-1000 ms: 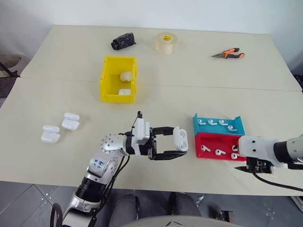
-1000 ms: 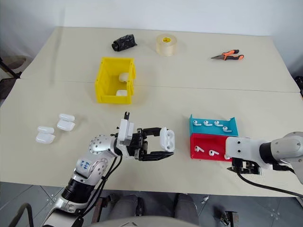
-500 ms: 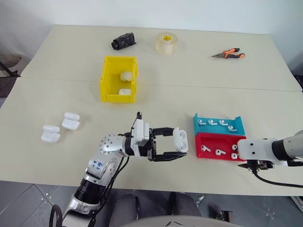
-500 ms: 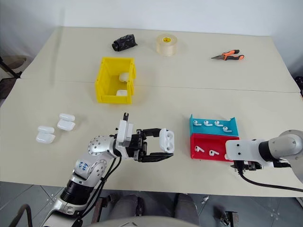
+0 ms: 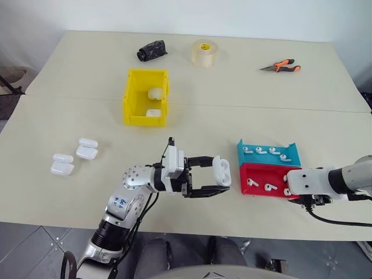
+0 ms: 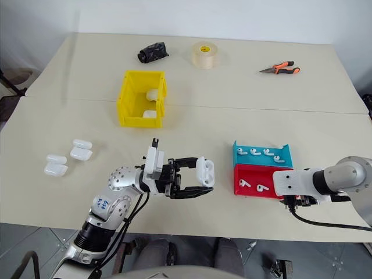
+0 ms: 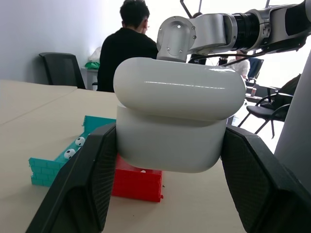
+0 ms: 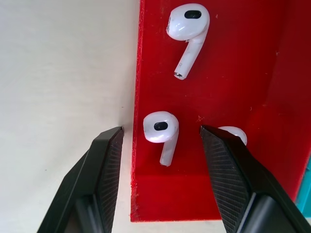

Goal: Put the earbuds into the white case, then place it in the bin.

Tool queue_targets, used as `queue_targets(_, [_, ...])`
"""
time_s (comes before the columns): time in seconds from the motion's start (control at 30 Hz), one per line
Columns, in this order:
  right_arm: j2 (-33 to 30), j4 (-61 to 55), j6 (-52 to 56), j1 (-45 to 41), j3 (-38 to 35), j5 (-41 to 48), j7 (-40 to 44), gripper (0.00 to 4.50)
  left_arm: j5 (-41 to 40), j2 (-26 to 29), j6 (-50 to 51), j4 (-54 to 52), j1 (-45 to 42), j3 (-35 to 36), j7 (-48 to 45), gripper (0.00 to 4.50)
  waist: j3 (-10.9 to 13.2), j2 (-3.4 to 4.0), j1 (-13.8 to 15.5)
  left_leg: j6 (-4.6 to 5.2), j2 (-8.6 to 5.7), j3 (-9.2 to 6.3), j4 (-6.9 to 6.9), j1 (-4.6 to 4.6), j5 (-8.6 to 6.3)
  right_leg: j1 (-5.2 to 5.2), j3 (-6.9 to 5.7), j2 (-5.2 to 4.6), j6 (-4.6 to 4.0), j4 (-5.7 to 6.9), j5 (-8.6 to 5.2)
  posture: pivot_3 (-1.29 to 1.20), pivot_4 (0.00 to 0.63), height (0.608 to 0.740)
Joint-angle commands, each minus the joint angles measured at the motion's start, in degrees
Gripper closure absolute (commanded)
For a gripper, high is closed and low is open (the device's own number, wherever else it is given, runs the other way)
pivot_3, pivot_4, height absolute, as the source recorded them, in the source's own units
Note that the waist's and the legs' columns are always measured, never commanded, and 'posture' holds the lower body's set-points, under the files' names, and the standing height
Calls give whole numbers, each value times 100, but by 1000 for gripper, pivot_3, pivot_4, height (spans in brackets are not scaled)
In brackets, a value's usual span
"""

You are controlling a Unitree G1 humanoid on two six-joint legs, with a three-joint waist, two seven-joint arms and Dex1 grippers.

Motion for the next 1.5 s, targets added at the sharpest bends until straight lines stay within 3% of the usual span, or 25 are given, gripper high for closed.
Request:
queue_targets(0.03, [61,-11,7,3,83,-73,64,1920,-66,-13,-23,-285,-18,12,31,1684,0,0,0,0,0,0,0,0,0,0,-1,0,0,0,0,0,150,740])
queue_targets(0.13, [56,-18,22,2,103,-106,102,2522,-64,-3,-19,-304,3,8,38,1684,0,0,3,0,0,0,2,0,0,1,-1,0,0,0,0,0,150,740])
queue_targets(0.23, [72,-63,70,9,110,-123,126,3413,-57,3,-27,-305,13,-2,48,1684,-4,-8,-2,0,1,-3,5,0,0,5,-3,0,0,1,0,0,150,740])
queue_targets(0.73, [130,-134,201,-12,87,-104,124,3413,-51,12,-60,-285,28,-5,57,1684,-6,-10,-6,0,3,-6,14,0,0,9,-4,1,0,2,0,0,150,740])
queue_targets(1.17, [92,-223,363,294,-427,108,49,3413,-80,54,-111,-207,13,31,-81,1684,-6,-10,9,1,2,-7,17,-4,0,8,-5,0,0,2,0,0,150,740])
queue_targets(1.37, [297,-458,842,241,-1343,1169,295,3413,-128,92,-185,-197,73,93,-190,1684,-6,-10,4,1,2,-6,17,-6,0,5,-5,0,0,2,0,0,150,740])
queue_targets(1.5, [914,-841,1184,244,-2088,2385,355,3413,-251,100,-285,-115,68,149,-436,1684,-5,-10,14,1,2,-11,20,-7,-1,6,-8,0,0,3,0,0,150,740])
